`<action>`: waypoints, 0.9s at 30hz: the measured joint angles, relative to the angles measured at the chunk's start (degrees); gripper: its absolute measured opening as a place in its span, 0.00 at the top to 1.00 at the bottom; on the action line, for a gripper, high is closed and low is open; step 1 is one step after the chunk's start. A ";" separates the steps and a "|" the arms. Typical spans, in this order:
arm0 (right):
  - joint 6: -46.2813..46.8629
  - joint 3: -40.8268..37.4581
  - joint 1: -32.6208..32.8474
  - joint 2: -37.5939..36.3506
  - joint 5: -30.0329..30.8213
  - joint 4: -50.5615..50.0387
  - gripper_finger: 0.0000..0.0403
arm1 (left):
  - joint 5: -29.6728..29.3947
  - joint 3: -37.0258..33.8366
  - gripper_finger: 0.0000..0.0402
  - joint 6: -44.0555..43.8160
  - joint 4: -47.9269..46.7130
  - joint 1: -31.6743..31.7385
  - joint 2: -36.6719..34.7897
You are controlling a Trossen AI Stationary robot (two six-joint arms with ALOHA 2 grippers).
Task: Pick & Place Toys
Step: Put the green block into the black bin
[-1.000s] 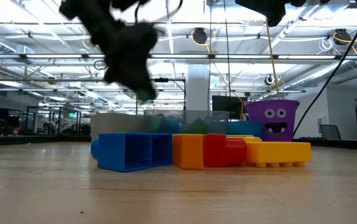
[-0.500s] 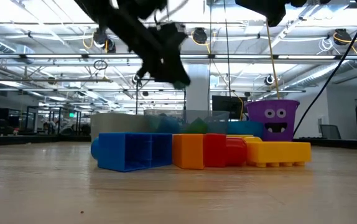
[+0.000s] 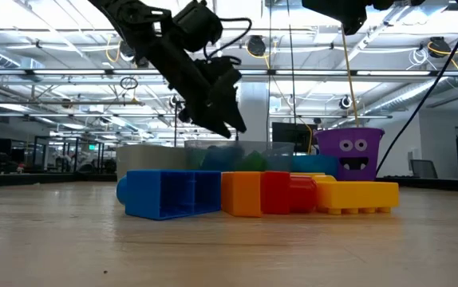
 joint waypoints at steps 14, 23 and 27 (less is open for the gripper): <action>1.49 -0.02 -0.38 2.07 1.76 1.92 0.37 | 9.21 -0.26 0.28 -1.66 -9.46 -2.39 -11.17; 1.39 0.46 -2.89 12.78 1.33 4.64 0.37 | 7.72 -5.78 0.28 4.63 0.50 -12.23 -19.58; -0.21 3.54 -4.67 18.62 1.28 -1.03 0.43 | 4.08 -7.97 0.28 5.18 0.78 -13.44 -24.59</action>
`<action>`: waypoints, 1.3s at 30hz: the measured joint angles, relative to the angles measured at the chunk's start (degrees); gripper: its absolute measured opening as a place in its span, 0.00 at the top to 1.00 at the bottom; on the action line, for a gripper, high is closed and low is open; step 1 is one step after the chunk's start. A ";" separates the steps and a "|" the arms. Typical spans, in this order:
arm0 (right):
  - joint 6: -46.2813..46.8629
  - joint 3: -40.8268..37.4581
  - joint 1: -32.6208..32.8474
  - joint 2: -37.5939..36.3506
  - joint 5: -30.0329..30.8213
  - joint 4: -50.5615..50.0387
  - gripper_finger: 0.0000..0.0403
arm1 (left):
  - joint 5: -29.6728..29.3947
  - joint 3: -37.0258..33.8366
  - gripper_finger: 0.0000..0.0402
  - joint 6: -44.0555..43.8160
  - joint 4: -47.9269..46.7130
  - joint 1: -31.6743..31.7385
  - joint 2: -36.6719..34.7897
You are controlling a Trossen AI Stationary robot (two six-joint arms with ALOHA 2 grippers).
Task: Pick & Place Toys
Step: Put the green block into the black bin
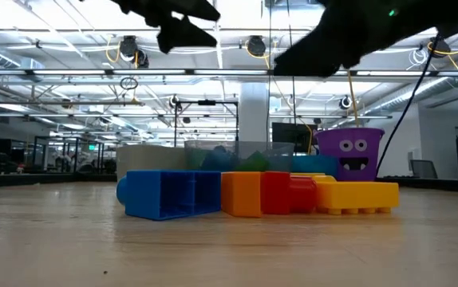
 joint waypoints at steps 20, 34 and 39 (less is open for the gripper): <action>-10.50 7.94 -9.61 19.21 0.12 -11.81 0.99 | -8.31 -5.45 0.29 0.95 -0.33 1.07 -4.32; -11.29 7.96 -10.94 20.20 6.43 -10.43 1.00 | -8.12 -5.43 0.29 1.62 -1.96 -1.82 -4.32; -10.06 7.93 -11.44 21.15 6.26 -12.07 1.00 | -8.08 -5.41 0.29 1.58 -1.97 -2.10 -4.30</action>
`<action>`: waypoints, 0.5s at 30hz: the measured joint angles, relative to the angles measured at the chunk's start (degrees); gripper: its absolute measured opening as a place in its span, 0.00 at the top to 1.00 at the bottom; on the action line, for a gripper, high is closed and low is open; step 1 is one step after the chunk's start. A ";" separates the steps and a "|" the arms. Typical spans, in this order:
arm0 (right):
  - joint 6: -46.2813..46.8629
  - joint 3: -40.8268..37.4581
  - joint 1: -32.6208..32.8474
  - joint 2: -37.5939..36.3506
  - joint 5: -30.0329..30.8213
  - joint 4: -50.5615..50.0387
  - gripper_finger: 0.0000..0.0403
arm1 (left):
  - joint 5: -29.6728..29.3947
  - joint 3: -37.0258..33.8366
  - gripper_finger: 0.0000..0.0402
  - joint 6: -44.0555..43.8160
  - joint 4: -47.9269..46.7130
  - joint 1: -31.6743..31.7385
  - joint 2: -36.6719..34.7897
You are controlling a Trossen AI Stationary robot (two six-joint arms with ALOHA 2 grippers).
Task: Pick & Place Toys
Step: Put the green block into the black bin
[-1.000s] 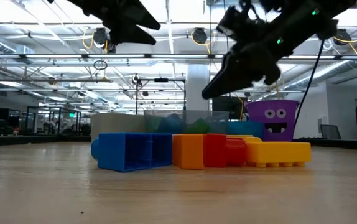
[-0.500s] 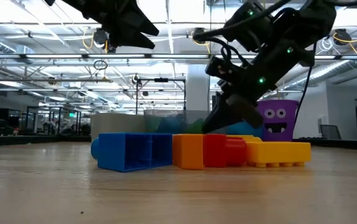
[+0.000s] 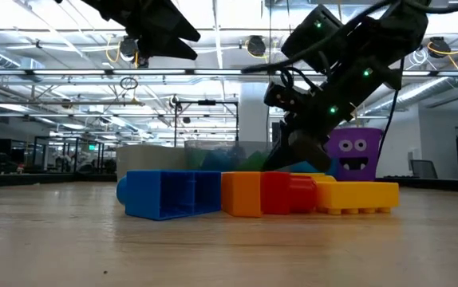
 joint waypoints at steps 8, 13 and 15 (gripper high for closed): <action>1.68 0.02 0.02 -0.35 -1.98 -2.07 1.00 | -0.02 0.00 0.29 -0.07 0.00 0.02 0.00; 5.07 0.02 0.05 -2.40 -11.12 -2.80 1.00 | -0.02 0.00 0.29 -0.07 0.00 0.02 0.00; 7.25 0.00 0.04 -4.03 -13.67 -4.78 1.00 | -0.02 0.00 0.29 -0.06 0.00 0.02 0.00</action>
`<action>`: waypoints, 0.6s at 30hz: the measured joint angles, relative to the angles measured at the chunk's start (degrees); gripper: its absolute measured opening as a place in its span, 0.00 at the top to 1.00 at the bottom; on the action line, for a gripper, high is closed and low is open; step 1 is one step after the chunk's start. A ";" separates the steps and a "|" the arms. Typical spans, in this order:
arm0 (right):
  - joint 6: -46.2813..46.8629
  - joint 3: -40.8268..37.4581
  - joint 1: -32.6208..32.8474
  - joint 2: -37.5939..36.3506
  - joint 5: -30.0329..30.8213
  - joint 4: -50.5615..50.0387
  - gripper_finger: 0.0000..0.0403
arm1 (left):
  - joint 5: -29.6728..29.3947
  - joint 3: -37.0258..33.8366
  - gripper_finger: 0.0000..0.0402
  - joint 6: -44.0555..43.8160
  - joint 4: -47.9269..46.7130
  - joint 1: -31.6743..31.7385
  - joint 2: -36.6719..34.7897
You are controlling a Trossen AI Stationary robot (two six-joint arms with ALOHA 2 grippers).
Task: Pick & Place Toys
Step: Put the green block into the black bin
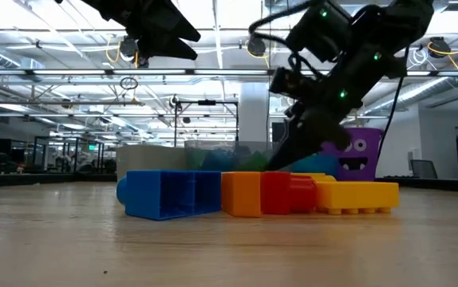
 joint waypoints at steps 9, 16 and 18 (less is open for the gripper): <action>4.14 -0.02 1.97 -7.96 -2.95 -0.76 1.00 | -0.01 0.00 0.29 -0.05 -0.04 0.00 0.10; 3.21 -0.50 4.00 -8.66 -3.11 -0.02 0.85 | -0.02 0.02 0.29 -0.27 0.13 0.00 0.67; 3.07 -1.48 4.00 -8.05 -2.89 0.82 0.75 | -0.02 0.02 0.29 -0.77 -0.08 0.00 1.17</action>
